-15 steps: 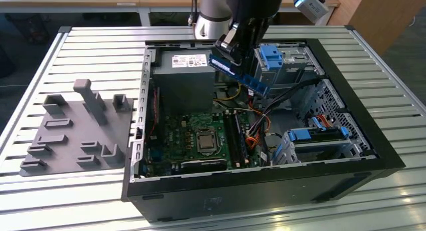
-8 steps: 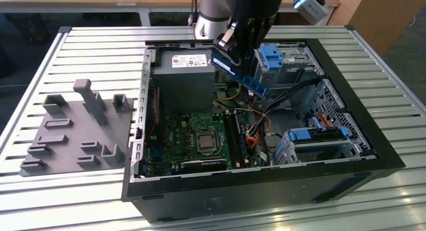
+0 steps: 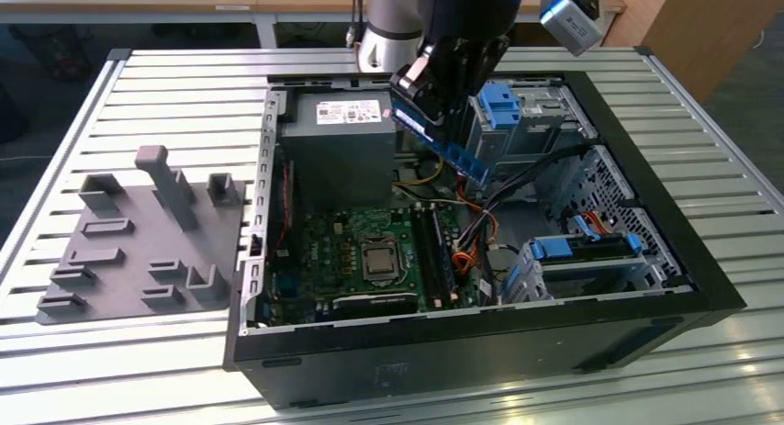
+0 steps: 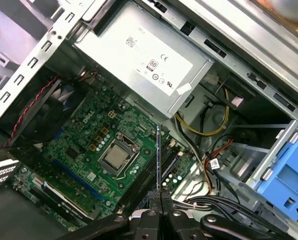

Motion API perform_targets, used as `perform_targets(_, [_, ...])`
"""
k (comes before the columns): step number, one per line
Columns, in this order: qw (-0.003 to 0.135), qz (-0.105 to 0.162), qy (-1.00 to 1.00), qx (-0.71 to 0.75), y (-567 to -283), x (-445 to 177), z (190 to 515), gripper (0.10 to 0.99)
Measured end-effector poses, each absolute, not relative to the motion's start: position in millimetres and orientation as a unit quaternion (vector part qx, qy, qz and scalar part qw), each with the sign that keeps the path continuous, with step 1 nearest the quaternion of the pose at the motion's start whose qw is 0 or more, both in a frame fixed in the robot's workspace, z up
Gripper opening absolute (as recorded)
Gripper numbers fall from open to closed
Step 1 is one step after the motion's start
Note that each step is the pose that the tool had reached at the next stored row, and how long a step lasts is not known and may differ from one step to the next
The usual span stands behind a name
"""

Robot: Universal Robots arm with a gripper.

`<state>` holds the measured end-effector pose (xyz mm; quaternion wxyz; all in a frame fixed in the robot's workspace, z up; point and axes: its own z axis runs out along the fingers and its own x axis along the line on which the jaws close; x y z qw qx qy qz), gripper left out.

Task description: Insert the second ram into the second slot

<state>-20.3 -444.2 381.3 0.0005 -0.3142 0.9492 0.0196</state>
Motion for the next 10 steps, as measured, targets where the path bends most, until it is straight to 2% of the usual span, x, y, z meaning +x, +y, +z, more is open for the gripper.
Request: perform_targets(10, [0.000, 0.018, 0.953, -0.301, -452.6, -20.2, 379.9, 0.114])
